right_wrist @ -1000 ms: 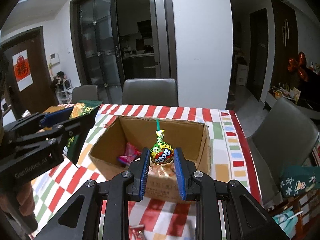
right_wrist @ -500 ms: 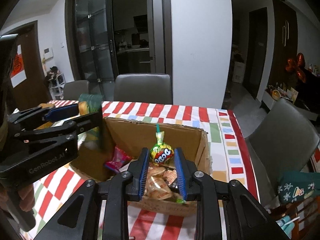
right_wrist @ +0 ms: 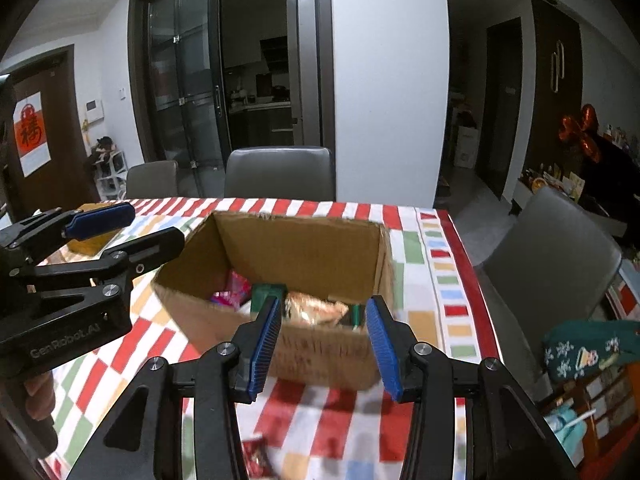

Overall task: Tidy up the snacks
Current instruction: 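Withdraw both open tools from the box back toward the remaining snacks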

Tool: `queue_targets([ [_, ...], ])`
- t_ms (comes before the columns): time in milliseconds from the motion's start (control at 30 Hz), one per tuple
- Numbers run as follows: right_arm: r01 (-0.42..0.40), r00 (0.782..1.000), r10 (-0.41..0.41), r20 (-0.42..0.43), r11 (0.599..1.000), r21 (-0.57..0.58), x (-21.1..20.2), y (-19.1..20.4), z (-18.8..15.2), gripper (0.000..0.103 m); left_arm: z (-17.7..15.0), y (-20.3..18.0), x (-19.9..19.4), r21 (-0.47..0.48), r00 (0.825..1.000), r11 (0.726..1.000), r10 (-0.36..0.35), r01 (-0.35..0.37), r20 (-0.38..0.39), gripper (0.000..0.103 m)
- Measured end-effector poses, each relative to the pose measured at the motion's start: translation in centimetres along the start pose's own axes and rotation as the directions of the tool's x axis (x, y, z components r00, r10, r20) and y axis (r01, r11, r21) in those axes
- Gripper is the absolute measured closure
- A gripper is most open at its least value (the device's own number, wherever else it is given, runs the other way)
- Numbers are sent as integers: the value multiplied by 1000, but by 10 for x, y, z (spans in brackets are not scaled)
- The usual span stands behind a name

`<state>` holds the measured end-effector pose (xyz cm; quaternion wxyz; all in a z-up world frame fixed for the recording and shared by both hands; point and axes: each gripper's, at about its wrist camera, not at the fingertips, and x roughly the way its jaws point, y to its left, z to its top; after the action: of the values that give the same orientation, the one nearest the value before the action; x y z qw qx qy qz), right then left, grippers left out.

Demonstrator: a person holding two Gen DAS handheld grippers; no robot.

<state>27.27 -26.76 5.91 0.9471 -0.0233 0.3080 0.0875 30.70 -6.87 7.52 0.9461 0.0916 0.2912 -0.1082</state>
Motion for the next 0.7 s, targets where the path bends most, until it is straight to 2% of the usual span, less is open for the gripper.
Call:
queue_targets([
  [167, 9, 1000, -9, -14, 1000, 4, -19, -2, -26, 57, -27, -15, -10, 9, 999, 1000, -26, 26, -35, 42],
  [300, 25, 999, -25, -28, 1000, -1, -29, -3, -47, 58, -50, -23, -8, -11, 993, 998, -70, 69, -93, 42],
  [700, 21, 989, -13, -146, 998, 56, -24, -13, -107, 57, -111, -48, 20, -55, 957, 990, -141, 131, -252, 42],
])
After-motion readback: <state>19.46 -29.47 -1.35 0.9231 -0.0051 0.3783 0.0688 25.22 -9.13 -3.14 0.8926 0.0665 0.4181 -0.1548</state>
